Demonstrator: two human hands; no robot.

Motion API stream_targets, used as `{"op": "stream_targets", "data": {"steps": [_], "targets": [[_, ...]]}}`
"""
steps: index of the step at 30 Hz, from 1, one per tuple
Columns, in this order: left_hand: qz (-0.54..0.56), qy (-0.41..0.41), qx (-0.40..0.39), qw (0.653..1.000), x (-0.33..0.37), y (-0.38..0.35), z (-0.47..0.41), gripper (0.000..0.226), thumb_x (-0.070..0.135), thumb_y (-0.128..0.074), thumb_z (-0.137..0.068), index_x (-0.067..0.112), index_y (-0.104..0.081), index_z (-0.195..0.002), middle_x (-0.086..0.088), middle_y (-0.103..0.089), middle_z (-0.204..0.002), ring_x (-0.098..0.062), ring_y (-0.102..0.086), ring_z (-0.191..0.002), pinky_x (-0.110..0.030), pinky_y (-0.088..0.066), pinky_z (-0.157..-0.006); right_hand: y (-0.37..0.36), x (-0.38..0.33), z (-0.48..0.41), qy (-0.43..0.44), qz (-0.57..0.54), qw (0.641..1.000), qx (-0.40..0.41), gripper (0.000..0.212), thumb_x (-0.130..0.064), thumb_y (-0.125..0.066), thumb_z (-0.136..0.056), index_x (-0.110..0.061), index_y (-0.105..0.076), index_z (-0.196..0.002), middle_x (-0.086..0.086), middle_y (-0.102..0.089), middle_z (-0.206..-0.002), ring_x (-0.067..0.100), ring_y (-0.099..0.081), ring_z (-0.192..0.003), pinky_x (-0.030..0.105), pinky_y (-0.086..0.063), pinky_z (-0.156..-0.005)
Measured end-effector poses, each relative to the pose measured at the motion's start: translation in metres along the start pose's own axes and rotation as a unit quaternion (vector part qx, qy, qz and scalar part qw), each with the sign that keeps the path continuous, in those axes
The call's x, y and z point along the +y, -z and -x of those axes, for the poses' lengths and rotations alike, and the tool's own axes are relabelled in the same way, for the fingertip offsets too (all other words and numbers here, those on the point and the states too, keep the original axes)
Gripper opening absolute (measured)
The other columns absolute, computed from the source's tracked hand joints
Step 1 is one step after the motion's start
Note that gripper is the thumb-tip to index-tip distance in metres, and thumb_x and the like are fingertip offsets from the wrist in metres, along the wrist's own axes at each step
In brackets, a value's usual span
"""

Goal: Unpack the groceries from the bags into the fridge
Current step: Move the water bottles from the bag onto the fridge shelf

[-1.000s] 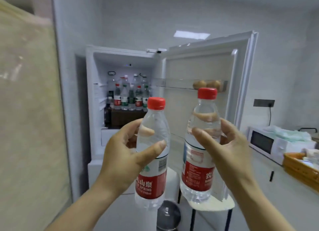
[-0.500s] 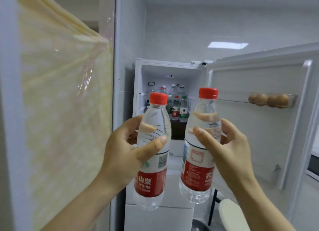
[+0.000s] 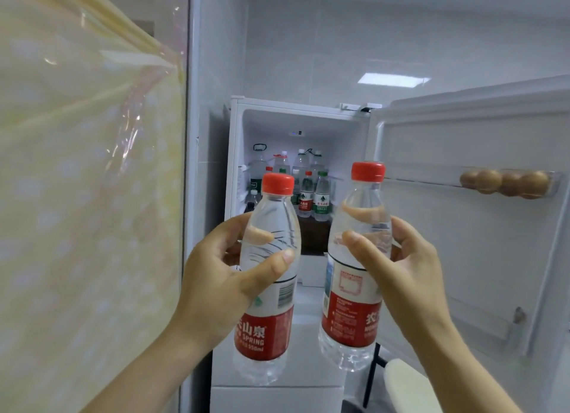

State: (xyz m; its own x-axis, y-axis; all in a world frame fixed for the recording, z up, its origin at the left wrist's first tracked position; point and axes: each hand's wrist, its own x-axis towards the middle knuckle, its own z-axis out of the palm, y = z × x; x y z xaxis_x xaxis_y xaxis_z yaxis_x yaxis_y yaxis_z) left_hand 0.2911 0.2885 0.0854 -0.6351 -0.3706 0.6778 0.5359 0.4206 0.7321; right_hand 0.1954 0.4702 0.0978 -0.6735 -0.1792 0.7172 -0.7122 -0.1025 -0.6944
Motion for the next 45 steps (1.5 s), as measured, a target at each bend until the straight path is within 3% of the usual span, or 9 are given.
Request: {"op": "stream_targets", "data": {"steps": [4,9,19,26,29,32,35,39,45], "targets": [[0.010,0.005,-0.001,1.000,-0.021,-0.022,-0.026,0.053,0.054,-0.073,-0.055,0.031,-0.068,-0.103,0.014,-0.072,-0.099,-0.009,-0.069,-0.091,-0.028,-0.055,-0.074,0.006,0.030,-0.027,-0.002,0.002,1.000,0.006,0.058,-0.061,-0.069,-0.056,-0.033,-0.067,-0.107,-0.009,-0.074,-0.093,0.006,-0.071,-0.086,0.018,-0.056,-0.062],[0.001,-0.001,0.015,1.000,-0.044,-0.049,-0.063,0.054,0.053,-0.074,-0.055,0.031,-0.068,-0.104,0.014,-0.072,-0.102,-0.010,-0.069,-0.093,-0.031,-0.055,-0.077,0.019,0.066,-0.070,-0.008,-0.012,1.000,0.005,0.057,-0.059,-0.070,-0.057,-0.034,-0.067,-0.108,-0.004,-0.073,-0.096,0.009,-0.071,-0.089,0.025,-0.058,-0.071],[-0.001,0.000,0.032,0.999,-0.096,-0.082,-0.116,0.048,0.051,-0.075,-0.057,0.042,-0.066,-0.104,0.006,-0.073,-0.103,-0.015,-0.069,-0.096,-0.040,-0.056,-0.082,0.022,0.135,-0.132,-0.015,-0.024,1.000,-0.009,0.047,-0.059,-0.071,-0.058,-0.038,-0.070,-0.100,-0.004,-0.073,-0.098,0.009,-0.071,-0.088,0.032,-0.057,-0.074],[0.004,-0.004,0.022,1.000,-0.139,-0.083,-0.158,0.045,0.049,-0.075,-0.057,0.039,-0.068,-0.100,0.005,-0.074,-0.100,-0.014,-0.070,-0.093,-0.036,-0.056,-0.080,0.000,0.176,-0.167,-0.019,-0.023,1.000,-0.003,0.048,-0.060,-0.071,-0.058,-0.038,-0.069,-0.101,-0.005,-0.072,-0.101,0.009,-0.070,-0.091,0.036,-0.058,-0.078],[0.004,-0.017,0.014,1.000,-0.157,-0.078,-0.182,0.044,0.050,-0.074,-0.057,0.041,-0.067,-0.100,0.006,-0.074,-0.099,-0.011,-0.071,-0.091,-0.025,-0.057,-0.073,-0.017,0.192,-0.185,-0.017,-0.020,1.000,0.002,0.050,-0.059,-0.072,-0.059,-0.036,-0.069,-0.104,-0.004,-0.072,-0.102,0.012,-0.070,-0.094,0.039,-0.058,-0.080],[0.009,-0.029,0.010,0.999,-0.177,-0.070,-0.210,0.040,0.050,-0.073,-0.058,0.046,-0.066,-0.097,0.009,-0.074,-0.099,-0.010,-0.070,-0.091,-0.023,-0.056,-0.071,-0.037,0.205,-0.207,-0.012,-0.011,1.000,0.007,0.045,-0.054,-0.075,-0.062,-0.035,-0.070,-0.102,-0.005,-0.073,-0.099,0.011,-0.070,-0.091,0.038,-0.058,-0.079],[0.007,-0.040,0.001,0.999,-0.198,-0.060,-0.238,0.046,0.050,-0.072,-0.059,0.038,-0.067,-0.103,0.011,-0.073,-0.099,-0.010,-0.070,-0.090,-0.019,-0.057,-0.069,-0.060,0.218,-0.232,-0.003,-0.017,1.000,0.018,0.036,-0.044,-0.074,-0.066,-0.031,-0.070,-0.100,-0.006,-0.074,-0.093,0.009,-0.071,-0.085,0.032,-0.059,-0.075],[0.014,-0.037,-0.005,0.999,-0.227,-0.047,-0.277,0.045,0.045,-0.075,-0.060,0.038,-0.066,-0.103,0.015,-0.073,-0.097,-0.006,-0.070,-0.089,-0.015,-0.055,-0.067,-0.089,0.240,-0.263,-0.001,-0.012,0.999,0.030,0.043,-0.050,-0.074,-0.065,-0.034,-0.069,-0.104,-0.006,-0.073,-0.099,0.007,-0.071,-0.087,0.028,-0.056,-0.071],[0.016,-0.024,-0.011,1.000,-0.276,-0.035,-0.324,0.059,0.054,-0.070,-0.055,0.031,-0.066,-0.108,0.018,-0.072,-0.102,-0.007,-0.070,-0.093,-0.030,-0.056,-0.077,-0.124,0.279,-0.295,-0.007,-0.009,0.998,0.062,0.049,-0.057,-0.073,-0.060,-0.033,-0.069,-0.103,-0.008,-0.073,-0.096,0.006,-0.071,-0.085,0.024,-0.055,-0.068]]}}
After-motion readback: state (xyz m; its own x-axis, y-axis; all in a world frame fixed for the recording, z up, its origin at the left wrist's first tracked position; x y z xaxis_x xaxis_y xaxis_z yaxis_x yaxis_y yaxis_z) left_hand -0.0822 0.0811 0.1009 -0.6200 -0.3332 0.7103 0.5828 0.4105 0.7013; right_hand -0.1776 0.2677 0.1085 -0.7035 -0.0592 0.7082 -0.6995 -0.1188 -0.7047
